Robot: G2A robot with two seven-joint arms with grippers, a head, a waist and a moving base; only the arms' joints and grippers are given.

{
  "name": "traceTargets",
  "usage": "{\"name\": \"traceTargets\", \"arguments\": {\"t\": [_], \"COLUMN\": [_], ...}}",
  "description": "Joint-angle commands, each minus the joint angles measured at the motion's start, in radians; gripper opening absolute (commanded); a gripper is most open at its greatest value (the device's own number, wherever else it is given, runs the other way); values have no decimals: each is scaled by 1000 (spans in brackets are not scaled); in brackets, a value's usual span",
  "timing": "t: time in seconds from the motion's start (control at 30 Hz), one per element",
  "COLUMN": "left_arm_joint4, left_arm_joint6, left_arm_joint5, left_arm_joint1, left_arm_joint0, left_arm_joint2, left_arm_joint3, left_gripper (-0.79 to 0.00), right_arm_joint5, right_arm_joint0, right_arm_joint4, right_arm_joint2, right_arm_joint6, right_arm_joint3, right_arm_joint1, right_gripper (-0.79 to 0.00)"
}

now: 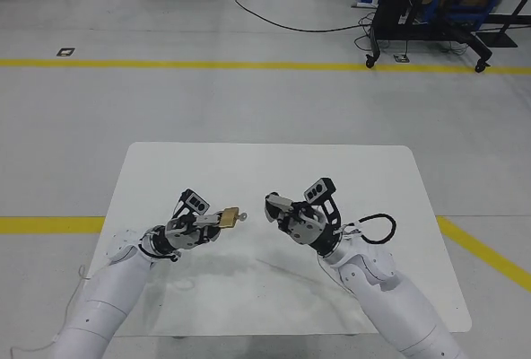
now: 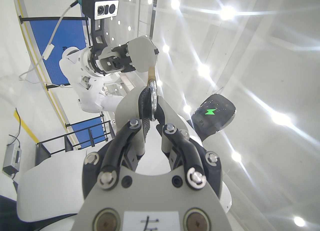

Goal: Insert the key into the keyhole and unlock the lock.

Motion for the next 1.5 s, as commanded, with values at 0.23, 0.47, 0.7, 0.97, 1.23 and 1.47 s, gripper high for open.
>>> {"name": "traceTargets", "arguments": {"t": [0.23, 0.47, 0.7, 0.97, 1.23, 1.47], "left_arm_joint4": [-7, -15, -11, 40, 134, 241], "left_arm_joint6": [0, 0, 0, 0, 0, 7], "left_arm_joint5": [-10, -20, -33, -121, -147, -154], "left_arm_joint1": [13, 21, 27, 44, 67, 83], "left_arm_joint0": [-3, -6, -10, -14, 10, 27], "left_arm_joint2": [20, 33, 45, 25, -10, -43], "left_arm_joint3": [-5, -9, -7, -16, -90, -141], "left_gripper": [-785, -785, -785, -785, -785, -785], "right_arm_joint5": [-3, -1, -19, 17, 24, 365], "right_arm_joint0": [14, 17, 8, -17, -25, -48], "right_arm_joint4": [-98, -174, -264, -288, -244, -47], "right_arm_joint2": [-43, -60, -71, 10, 7, 82], "right_arm_joint6": [-29, -43, -73, -53, -49, 15], "right_arm_joint3": [-1, 1, -18, -61, -67, -61], "right_arm_joint1": [-12, -17, -20, -5, -7, 12], "right_gripper": [-785, -785, -785, 0, 0, -240]}}
